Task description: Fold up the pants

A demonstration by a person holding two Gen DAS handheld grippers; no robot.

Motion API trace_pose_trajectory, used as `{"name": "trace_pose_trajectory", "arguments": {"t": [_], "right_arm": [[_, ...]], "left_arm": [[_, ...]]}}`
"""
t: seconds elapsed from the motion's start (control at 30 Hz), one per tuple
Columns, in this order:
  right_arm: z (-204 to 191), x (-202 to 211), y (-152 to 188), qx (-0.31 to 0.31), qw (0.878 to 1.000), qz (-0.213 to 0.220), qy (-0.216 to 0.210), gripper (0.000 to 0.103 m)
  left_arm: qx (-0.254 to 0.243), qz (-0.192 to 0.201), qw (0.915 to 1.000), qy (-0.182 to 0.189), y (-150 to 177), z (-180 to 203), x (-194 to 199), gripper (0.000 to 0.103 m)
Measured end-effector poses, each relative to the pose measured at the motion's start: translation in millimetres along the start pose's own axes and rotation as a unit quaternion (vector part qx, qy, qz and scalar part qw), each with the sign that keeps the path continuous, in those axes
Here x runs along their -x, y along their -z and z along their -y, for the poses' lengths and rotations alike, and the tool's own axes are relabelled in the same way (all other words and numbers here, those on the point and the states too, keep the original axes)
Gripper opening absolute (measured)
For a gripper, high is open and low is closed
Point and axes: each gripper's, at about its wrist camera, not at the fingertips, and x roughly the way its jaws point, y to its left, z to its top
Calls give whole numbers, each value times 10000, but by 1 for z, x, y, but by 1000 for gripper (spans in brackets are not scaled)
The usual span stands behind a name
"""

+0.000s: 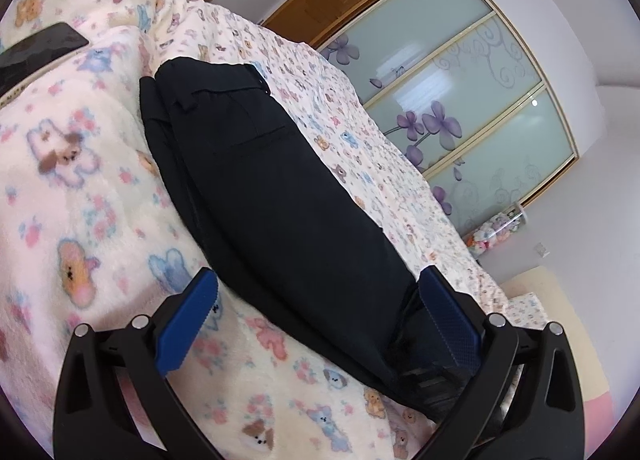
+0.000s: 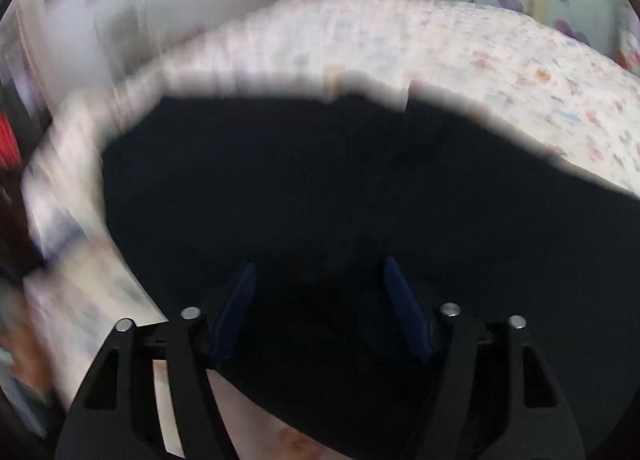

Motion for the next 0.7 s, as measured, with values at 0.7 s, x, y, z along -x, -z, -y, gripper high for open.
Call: {"name": "trace_pose_trajectory", "arguments": {"t": [0.7], "right_arm": [[65,97,24,-434,9643,1637,-2038,98]], "left_arm": [[918,-898,9903,524,-27,-35,-29,101]]}}
